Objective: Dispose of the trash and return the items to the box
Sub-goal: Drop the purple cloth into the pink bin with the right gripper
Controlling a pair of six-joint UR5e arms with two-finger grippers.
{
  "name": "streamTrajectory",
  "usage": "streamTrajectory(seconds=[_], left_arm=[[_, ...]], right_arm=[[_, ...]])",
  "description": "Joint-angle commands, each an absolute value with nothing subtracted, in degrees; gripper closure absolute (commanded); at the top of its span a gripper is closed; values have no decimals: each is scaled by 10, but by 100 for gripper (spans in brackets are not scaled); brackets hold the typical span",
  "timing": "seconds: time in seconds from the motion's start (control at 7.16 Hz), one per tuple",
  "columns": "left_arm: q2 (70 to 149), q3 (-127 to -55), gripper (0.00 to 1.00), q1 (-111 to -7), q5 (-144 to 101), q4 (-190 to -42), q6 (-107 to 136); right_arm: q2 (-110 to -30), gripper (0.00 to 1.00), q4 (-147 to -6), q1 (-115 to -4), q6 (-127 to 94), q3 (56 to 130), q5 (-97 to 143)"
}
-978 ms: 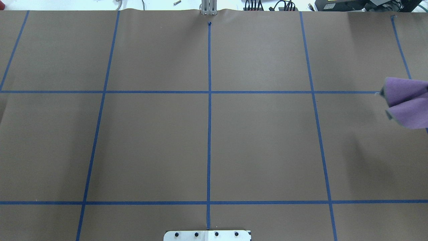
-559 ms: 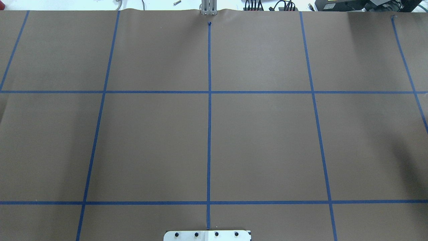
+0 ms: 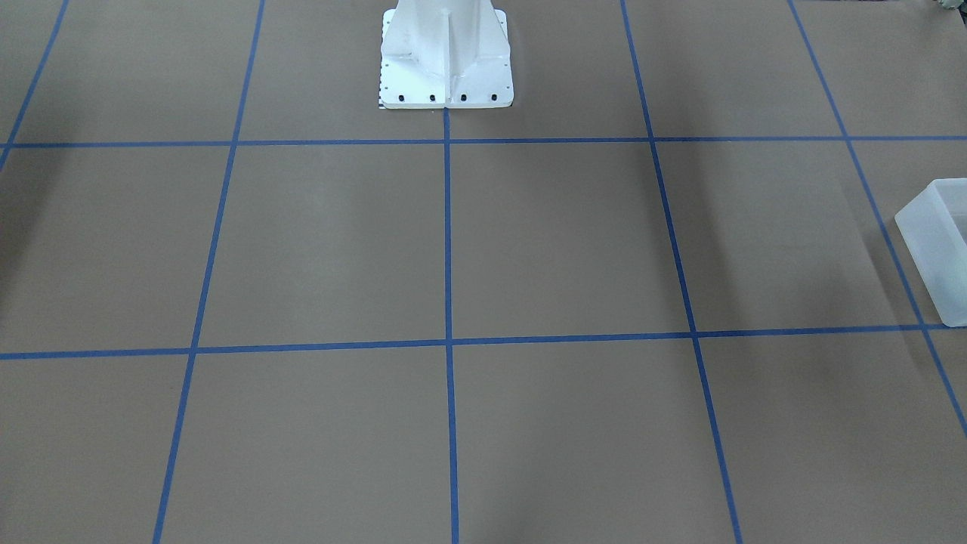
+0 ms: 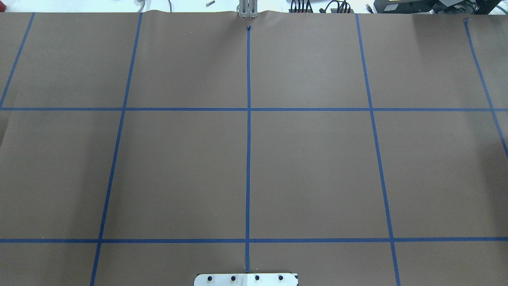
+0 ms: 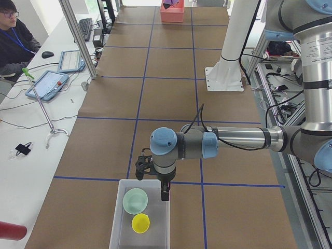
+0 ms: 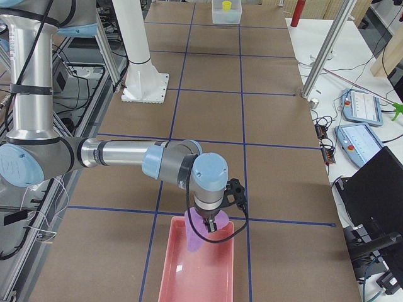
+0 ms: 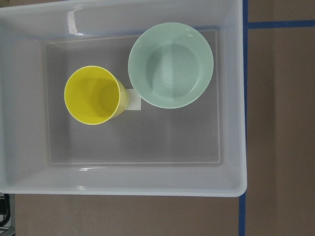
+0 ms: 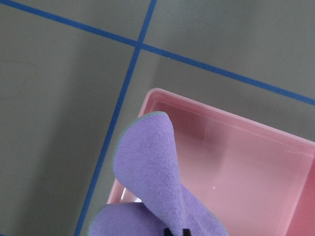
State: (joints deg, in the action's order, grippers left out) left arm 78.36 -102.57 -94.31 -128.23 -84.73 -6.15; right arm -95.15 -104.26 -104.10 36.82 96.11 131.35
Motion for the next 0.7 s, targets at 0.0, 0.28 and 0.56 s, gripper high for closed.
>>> streamTrajectory(seconds=[0.0,0.28,0.56], left_arm=[[784,-1026,2,-943,-1282,-847,-62],[784,-1027,2,-942,-1282,-848,-62],[784,-1027,2,-943,-1283,-848,-62]], right_arm=[[-982,100,-928,-1061,390,878,1306],[-972,1,-859,-1061,365,842,1310],[-969,0,-860,-1059,274,873,1329]])
